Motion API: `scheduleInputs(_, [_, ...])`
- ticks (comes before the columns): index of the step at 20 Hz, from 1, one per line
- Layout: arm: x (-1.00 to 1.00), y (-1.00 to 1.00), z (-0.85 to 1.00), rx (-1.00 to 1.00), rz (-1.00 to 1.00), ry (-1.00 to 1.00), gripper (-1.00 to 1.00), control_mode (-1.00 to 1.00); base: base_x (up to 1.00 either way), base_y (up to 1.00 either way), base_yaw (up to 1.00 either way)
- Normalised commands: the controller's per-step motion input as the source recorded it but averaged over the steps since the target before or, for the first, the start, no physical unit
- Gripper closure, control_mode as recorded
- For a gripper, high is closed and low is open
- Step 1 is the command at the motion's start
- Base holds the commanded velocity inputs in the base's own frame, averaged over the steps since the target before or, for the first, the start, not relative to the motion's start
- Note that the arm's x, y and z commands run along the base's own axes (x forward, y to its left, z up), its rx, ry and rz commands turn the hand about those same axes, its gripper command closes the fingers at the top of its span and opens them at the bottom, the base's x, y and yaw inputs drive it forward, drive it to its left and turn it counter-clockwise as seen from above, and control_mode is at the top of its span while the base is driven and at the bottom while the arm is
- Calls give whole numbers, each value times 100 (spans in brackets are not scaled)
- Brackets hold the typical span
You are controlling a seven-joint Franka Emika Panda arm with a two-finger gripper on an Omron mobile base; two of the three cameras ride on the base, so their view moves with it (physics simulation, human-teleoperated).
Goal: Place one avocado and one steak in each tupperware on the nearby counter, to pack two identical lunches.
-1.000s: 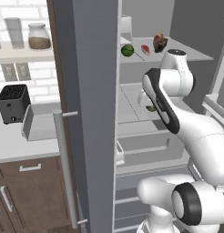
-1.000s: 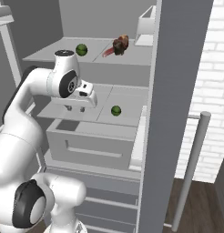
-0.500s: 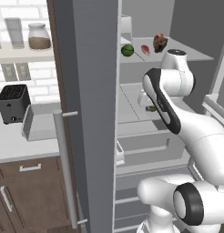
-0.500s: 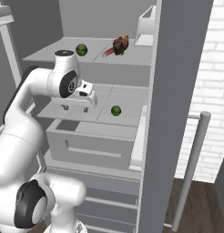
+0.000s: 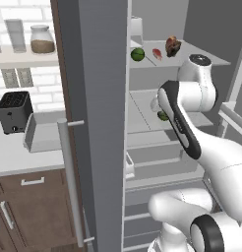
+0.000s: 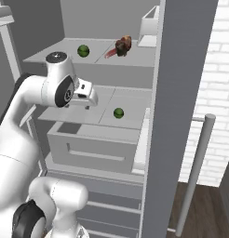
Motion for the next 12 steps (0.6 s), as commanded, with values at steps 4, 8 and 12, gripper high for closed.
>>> scheduleInputs(4, [-1,0,50,0,-6,-36,-100,-100,0,0,0])
scheduleInputs(8, [0,0,74,-4,-4,-37,-100,-100,0,0,0])
scheduleInputs(12, [0,0,90,-5,-1,-34,-100,-100,0,0,0])
